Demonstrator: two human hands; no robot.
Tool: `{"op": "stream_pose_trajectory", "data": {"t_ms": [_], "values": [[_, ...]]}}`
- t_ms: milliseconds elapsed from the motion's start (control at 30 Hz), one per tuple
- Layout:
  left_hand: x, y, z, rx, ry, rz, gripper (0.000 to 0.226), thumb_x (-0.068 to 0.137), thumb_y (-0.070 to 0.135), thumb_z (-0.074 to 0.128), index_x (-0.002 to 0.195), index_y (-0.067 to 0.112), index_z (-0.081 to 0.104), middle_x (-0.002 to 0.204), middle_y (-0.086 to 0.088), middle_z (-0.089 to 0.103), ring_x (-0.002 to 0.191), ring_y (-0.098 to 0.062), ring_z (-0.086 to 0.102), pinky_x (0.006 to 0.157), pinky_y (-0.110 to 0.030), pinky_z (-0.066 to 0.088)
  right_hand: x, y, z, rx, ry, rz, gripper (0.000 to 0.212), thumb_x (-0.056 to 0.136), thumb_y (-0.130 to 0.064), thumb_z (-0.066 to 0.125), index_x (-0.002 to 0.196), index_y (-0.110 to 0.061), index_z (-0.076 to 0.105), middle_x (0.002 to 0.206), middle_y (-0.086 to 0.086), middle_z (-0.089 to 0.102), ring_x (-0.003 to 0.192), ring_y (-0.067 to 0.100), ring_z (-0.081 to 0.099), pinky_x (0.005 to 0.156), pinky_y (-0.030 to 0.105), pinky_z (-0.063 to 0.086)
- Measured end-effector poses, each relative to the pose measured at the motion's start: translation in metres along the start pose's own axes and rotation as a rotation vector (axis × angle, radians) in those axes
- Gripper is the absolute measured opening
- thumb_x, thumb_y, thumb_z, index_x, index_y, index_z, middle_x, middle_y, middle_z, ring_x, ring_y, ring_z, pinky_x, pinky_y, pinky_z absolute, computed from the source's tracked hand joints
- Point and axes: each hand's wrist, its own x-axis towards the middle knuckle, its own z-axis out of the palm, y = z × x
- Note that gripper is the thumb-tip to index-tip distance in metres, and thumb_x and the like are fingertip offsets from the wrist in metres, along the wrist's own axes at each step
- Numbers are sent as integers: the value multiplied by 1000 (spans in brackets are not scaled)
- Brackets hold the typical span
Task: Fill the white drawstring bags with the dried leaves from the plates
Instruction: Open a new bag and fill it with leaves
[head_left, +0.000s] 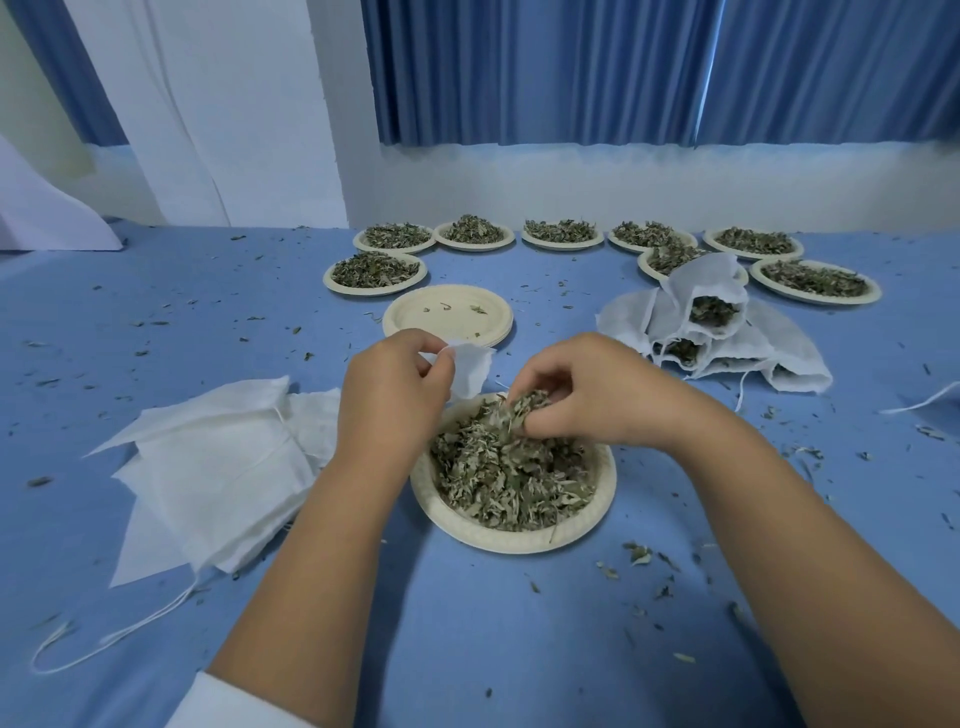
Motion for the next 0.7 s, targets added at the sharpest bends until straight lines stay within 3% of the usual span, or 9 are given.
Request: {"op": "stream_pose_trajectory", "data": {"t_ms": [67, 167, 267, 333, 400, 467, 533, 600, 700], "values": [[-1, 1, -1, -14, 4, 5, 10, 93, 28, 61, 90, 22, 69, 57, 9, 63, 60, -5, 60, 59, -19, 43, -2, -1, -7, 164, 31, -12, 15, 73, -20, 83, 78, -31, 74, 62, -18, 65, 58, -4, 55, 59, 12, 45], [-2, 3, -1, -47, -20, -6, 12, 92, 29, 63, 81, 27, 66, 54, 10, 64, 59, -2, 62, 62, -20, 47, -2, -5, -8, 481, 89, -58, 15, 75, -10, 81, 81, -23, 75, 75, -5, 74, 70, 3, 66, 65, 15, 53], [-3, 7, 2, -121, -66, -51, 19, 91, 25, 64, 73, 31, 62, 53, 13, 65, 51, 2, 58, 53, -16, 42, 4, -7, 3, 720, 216, -34, 15, 77, -8, 80, 86, -18, 74, 77, -1, 73, 71, 8, 67, 68, 20, 57], [-4, 11, 4, -171, -93, -83, 23, 90, 18, 62, 71, 32, 61, 52, 16, 64, 48, 3, 55, 47, -8, 38, 8, -5, 13, 794, 298, 25, 17, 77, -12, 81, 92, -18, 74, 84, 6, 73, 77, 13, 67, 78, 30, 60], [-4, 14, 3, -211, -107, -106, 22, 89, 17, 61, 72, 30, 63, 52, 16, 65, 50, 1, 55, 47, -6, 39, 12, -3, 21, 775, 386, 77, 18, 76, -16, 82, 91, -21, 74, 93, 11, 73, 80, 16, 67, 86, 37, 58], [-4, 15, 2, -267, -112, -132, 17, 90, 20, 63, 75, 26, 68, 52, 15, 66, 52, 0, 55, 46, -6, 39, 14, -1, 27, 682, 467, 100, 16, 76, -18, 83, 88, -23, 73, 89, 6, 74, 78, 13, 66, 82, 35, 57], [-5, 16, 2, -319, -114, -164, 13, 90, 21, 64, 78, 22, 71, 53, 13, 67, 45, 2, 50, 42, -7, 38, 15, 2, 33, 563, 510, 83, 15, 77, -17, 82, 89, -20, 74, 74, -8, 71, 65, 3, 60, 64, 25, 54], [-5, 16, 3, -343, -114, -186, 13, 90, 20, 64, 79, 19, 71, 53, 12, 67, 38, 2, 45, 39, -9, 36, 15, 2, 37, 449, 526, 32, 12, 78, -12, 79, 85, -20, 73, 55, -21, 60, 49, -5, 50, 49, 9, 37], [-6, 19, 4, -337, -110, -195, 17, 89, 17, 61, 74, 17, 70, 54, 11, 67, 45, 0, 49, 45, -11, 40, 14, 1, 44, 231, 525, -35, 19, 76, -9, 75, 82, -26, 69, 69, -18, 62, 55, -4, 52, 54, 8, 36]]}}
